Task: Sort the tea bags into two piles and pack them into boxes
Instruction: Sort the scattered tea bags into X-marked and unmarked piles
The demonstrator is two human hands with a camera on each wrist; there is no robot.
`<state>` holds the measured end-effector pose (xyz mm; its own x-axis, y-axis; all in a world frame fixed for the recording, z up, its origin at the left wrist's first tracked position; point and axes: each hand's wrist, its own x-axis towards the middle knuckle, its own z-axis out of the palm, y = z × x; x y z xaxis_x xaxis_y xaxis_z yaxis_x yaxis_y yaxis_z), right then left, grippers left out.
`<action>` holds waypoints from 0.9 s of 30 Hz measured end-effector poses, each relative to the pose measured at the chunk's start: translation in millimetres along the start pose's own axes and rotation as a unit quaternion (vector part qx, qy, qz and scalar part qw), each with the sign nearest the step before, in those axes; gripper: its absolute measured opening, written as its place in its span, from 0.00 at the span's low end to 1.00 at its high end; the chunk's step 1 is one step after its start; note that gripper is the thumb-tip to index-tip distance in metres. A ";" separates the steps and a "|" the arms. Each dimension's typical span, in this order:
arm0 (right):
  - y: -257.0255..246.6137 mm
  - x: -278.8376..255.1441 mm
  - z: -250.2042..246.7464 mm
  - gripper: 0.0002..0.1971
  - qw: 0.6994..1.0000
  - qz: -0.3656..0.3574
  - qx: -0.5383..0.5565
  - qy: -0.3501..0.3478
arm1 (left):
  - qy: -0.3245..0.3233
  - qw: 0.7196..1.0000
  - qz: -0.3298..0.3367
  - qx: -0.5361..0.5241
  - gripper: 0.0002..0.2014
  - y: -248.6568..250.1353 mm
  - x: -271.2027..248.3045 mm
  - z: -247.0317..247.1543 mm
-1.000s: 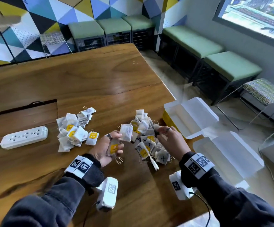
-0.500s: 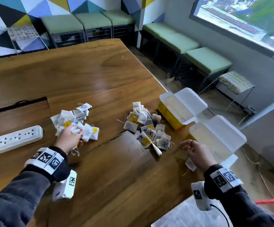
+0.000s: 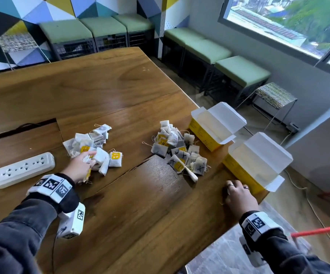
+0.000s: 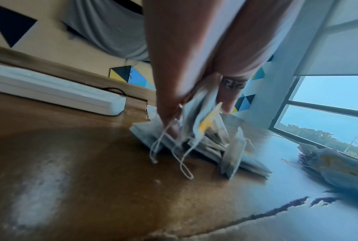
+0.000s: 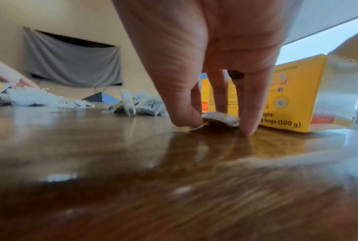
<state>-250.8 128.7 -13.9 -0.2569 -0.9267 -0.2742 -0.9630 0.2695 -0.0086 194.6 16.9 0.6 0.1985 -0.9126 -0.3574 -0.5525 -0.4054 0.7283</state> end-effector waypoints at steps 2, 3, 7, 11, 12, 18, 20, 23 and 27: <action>-0.4 -0.5 -4.4 0.25 1.000 -0.010 0.013 0.009 | -0.013 1.000 -0.003 -0.009 0.15 -1.4 1.0 -0.8; -1.1 -0.3 -9.6 0.24 0.999 -0.004 0.052 0.012 | -0.008 1.000 0.001 0.003 0.16 -0.2 -0.8 -2.2; -7.1 -3.9 -39.0 0.09 0.964 -0.006 0.263 0.028 | 0.057 0.986 -0.006 0.155 0.21 9.1 -13.4 -7.5; -26.7 -10.9 -63.0 0.11 0.889 -0.035 0.455 -0.026 | 0.174 0.956 0.111 0.207 0.22 52.9 -51.1 8.6; -34.6 -13.2 -67.2 0.11 0.851 -0.044 0.519 -0.066 | 0.182 0.953 0.164 0.176 0.21 62.7 -59.9 16.5; -74.3 -19.8 -72.3 0.22 0.659 -0.061 0.722 -0.201 | -0.290 0.945 0.126 -0.079 0.10 102.2 -97.8 79.8; -79.8 -18.0 -68.6 0.29 0.643 -0.092 0.732 -0.207 | -0.358 0.919 0.066 -0.148 0.15 107.8 -103.1 97.2; -84.1 -16.2 -65.6 0.20 0.669 -0.164 0.706 -0.167 | -0.359 0.900 0.006 -0.247 0.12 113.8 -107.7 108.7; -84.8 -16.8 -68.7 0.05 0.766 -0.240 0.595 -0.050 | -0.327 0.879 -0.016 -0.348 0.08 113.0 -106.5 111.0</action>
<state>-170.4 103.5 57.5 0.1687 -0.9850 -0.0370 -0.1732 0.0073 -0.9849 21.2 74.1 56.1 -0.4275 -0.7669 -0.4786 0.1188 -0.5725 0.8113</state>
